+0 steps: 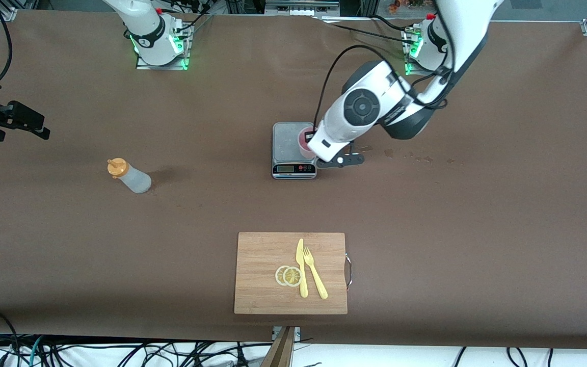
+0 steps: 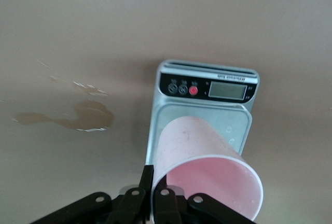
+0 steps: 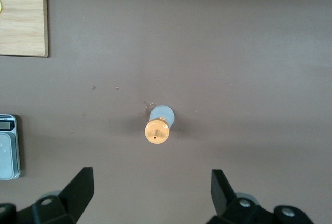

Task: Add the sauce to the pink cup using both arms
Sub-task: 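Carry the pink cup with the left gripper onto the scale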

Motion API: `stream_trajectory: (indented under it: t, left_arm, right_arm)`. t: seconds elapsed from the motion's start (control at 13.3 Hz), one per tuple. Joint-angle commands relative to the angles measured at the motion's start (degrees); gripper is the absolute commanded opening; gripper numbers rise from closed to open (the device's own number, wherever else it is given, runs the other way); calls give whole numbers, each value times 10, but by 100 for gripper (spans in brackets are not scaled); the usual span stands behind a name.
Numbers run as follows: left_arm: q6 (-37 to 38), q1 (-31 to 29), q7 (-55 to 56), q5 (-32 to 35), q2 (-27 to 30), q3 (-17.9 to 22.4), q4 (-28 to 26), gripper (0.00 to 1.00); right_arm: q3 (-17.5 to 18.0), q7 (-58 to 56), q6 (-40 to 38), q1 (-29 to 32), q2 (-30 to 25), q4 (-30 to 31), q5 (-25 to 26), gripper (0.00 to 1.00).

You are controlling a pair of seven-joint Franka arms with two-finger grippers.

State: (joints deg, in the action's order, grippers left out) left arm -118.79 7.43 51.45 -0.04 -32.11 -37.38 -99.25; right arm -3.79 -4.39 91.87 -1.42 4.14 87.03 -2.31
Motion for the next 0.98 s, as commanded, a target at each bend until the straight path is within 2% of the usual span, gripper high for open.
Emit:
stream_trajectory:
  t: [0.0, 0.15, 0.68, 0.75, 0.83, 0.9]
  left_arm:
    - [-8, 21, 19, 14, -26, 5, 9, 0]
    - [-38, 28, 42, 14, -42, 6, 4, 0]
    - [-42, 49, 43, 14, -54, 13, 1, 0]
    - [-42, 49, 44, 14, -54, 13, 1, 29]
    - [-42, 50, 49, 14, -53, 13, 1, 80]
    - [-41, 49, 50, 14, -52, 14, 1, 88]
  right_arm:
    - [4, -2, -4, 4, 2, -13, 4, 100]
    - [3, -2, -3, 5, 2, -12, 6, 100]
    - [5, -5, 5, 11, 23, -14, -1, 100]
    - [4, -20, 4, 11, 21, -15, -1, 100]
    - [3, -40, 3, 11, 21, -15, -1, 100]
    - [3, -59, 2, 11, 21, -15, -1, 100]
